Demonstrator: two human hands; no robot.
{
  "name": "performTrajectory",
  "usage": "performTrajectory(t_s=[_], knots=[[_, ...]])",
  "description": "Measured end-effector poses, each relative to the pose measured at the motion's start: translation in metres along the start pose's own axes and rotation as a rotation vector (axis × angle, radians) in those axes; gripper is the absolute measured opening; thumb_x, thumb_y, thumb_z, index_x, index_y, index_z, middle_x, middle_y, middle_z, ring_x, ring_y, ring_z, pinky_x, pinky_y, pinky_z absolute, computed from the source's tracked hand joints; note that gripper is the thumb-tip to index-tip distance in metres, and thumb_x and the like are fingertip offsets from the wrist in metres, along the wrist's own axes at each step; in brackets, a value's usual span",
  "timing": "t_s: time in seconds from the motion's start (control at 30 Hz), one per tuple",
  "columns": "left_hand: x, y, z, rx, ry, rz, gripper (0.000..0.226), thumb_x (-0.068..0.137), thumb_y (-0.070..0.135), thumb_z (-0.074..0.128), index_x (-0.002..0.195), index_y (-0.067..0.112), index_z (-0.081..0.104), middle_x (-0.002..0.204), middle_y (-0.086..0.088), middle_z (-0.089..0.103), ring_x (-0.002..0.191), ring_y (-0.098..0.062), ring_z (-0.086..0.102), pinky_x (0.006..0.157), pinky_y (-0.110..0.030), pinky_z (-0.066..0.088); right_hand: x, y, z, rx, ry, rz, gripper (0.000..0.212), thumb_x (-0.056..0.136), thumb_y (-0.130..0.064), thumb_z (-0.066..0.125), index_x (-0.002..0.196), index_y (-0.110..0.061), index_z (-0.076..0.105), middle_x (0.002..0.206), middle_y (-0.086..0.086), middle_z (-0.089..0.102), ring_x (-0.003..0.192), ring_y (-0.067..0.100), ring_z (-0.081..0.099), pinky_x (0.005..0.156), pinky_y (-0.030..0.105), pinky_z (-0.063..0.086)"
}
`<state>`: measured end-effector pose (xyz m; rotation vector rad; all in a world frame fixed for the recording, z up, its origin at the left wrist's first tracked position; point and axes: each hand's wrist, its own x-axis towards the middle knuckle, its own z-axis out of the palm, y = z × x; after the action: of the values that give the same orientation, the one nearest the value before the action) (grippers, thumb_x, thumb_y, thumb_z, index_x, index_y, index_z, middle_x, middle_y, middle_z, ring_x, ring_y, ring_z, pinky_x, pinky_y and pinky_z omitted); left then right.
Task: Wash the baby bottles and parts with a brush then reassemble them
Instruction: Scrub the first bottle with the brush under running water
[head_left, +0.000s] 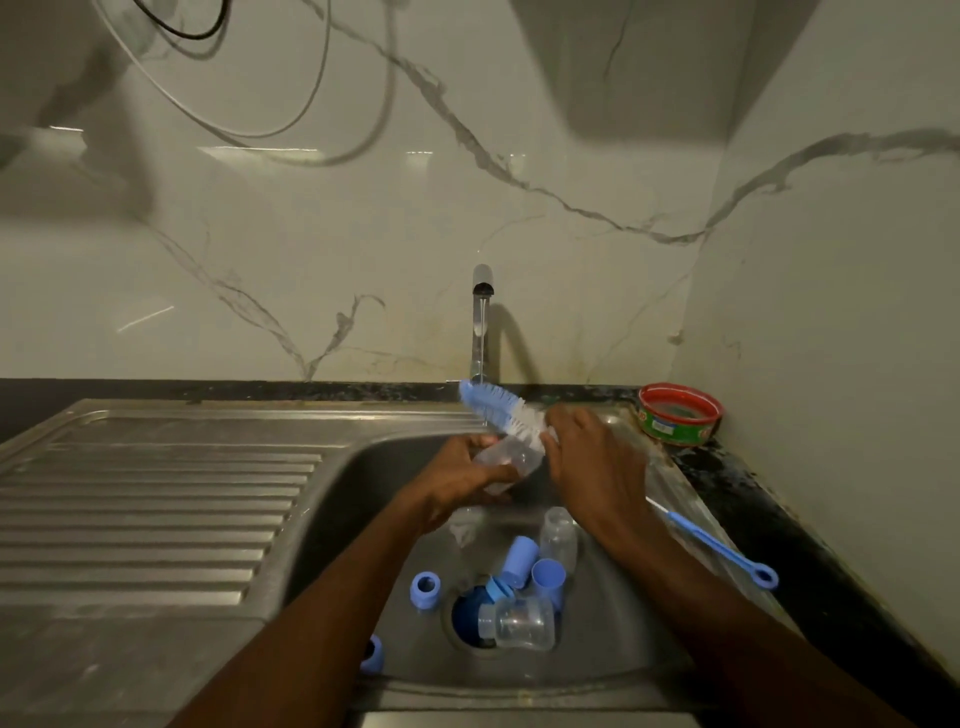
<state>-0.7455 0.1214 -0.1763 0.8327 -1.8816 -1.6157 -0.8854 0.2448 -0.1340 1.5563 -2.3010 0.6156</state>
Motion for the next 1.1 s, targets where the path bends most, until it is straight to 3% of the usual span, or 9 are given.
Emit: performTrajectory(t_s=[0.17,0.27,0.37,0.47,0.6,0.73,0.9,1.0,1.1], knots=[[0.003,-0.007,0.003,0.084,0.153,-0.018,0.052,0.088,0.05,0.072,0.127,0.018,0.059,0.121,-0.009,0.066,0.104,-0.02,0.068,0.087,-0.039,0.06,0.002,0.009,-0.004,-0.034,-0.035,-0.022,0.027,0.099,-0.034,0.057,0.126,-0.029,0.052,0.121,-0.001,0.057,0.095,0.019,0.06,0.072,0.033,0.049],[-0.001,-0.006,-0.007,0.238,0.291,0.04,0.041,0.097,0.045,0.062,0.124,0.014,0.061,0.114,-0.004,0.065,0.099,-0.015,0.064,0.078,-0.028,0.055,-0.003,0.02,-0.005,-0.05,-0.011,-0.006,0.022,0.1,-0.036,0.052,0.121,-0.029,0.056,0.113,-0.001,0.06,0.094,0.018,0.061,0.069,0.032,0.047],[-0.004,-0.002,-0.007,0.238,0.117,0.127,0.03,0.097,0.041,0.063,0.12,0.021,0.064,0.114,0.0,0.069,0.098,-0.012,0.069,0.088,-0.035,0.06,-0.002,0.015,-0.004,-0.006,-0.02,-0.02,0.029,0.101,-0.034,0.054,0.129,-0.027,0.055,0.122,-0.001,0.058,0.1,0.017,0.06,0.074,0.03,0.047],[-0.011,0.008,0.001,0.097,-0.019,0.104,0.015,0.097,0.027,0.066,0.112,0.029,0.063,0.111,0.003,0.07,0.097,-0.007,0.071,0.079,-0.025,0.059,0.007,0.002,-0.002,0.029,0.005,-0.027,0.03,0.103,-0.033,0.053,0.132,-0.027,0.053,0.127,-0.001,0.053,0.097,0.016,0.059,0.072,0.027,0.041],[-0.011,0.008,0.001,0.095,0.061,0.026,0.035,0.096,0.019,0.066,0.128,0.021,0.05,0.119,-0.002,0.06,0.104,-0.016,0.064,0.086,-0.032,0.058,0.006,-0.001,-0.001,-0.073,0.04,-0.12,0.027,0.103,-0.036,0.051,0.128,-0.029,0.053,0.12,-0.001,0.054,0.088,0.017,0.06,0.065,0.028,0.04],[-0.01,0.005,-0.006,0.075,0.122,-0.002,0.03,0.101,0.027,0.057,0.129,0.02,0.048,0.127,-0.014,0.054,0.112,-0.03,0.058,0.098,-0.048,0.054,-0.004,0.016,-0.009,-0.08,0.054,-0.162,0.024,0.101,-0.042,0.053,0.123,-0.034,0.056,0.117,-0.005,0.055,0.092,0.015,0.058,0.065,0.029,0.042],[-0.014,0.005,0.019,0.461,0.037,0.2,0.048,0.095,0.036,0.069,0.133,0.011,0.055,0.116,0.001,0.058,0.096,-0.012,0.06,0.077,-0.018,0.053,0.003,-0.006,0.0,-0.024,-0.065,-0.163,0.028,0.098,-0.037,0.059,0.124,-0.029,0.053,0.126,-0.002,0.049,0.094,0.02,0.059,0.075,0.035,0.049],[-0.005,0.005,0.023,0.659,0.159,0.255,0.039,0.092,0.042,0.071,0.117,0.012,0.065,0.103,0.0,0.065,0.088,-0.012,0.063,0.086,-0.03,0.056,0.008,-0.019,0.002,-0.079,-0.031,-0.182,0.031,0.097,-0.036,0.062,0.126,-0.029,0.052,0.125,0.0,0.047,0.09,0.019,0.058,0.069,0.032,0.043],[0.006,-0.001,0.007,0.636,0.401,0.117,0.026,0.093,0.035,0.072,0.103,0.013,0.063,0.101,-0.008,0.069,0.092,-0.018,0.066,0.09,-0.04,0.057,0.0,-0.01,-0.001,-0.039,-0.015,-0.166,0.026,0.099,-0.034,0.058,0.124,-0.03,0.055,0.121,-0.001,0.051,0.093,0.019,0.059,0.073,0.033,0.048]])
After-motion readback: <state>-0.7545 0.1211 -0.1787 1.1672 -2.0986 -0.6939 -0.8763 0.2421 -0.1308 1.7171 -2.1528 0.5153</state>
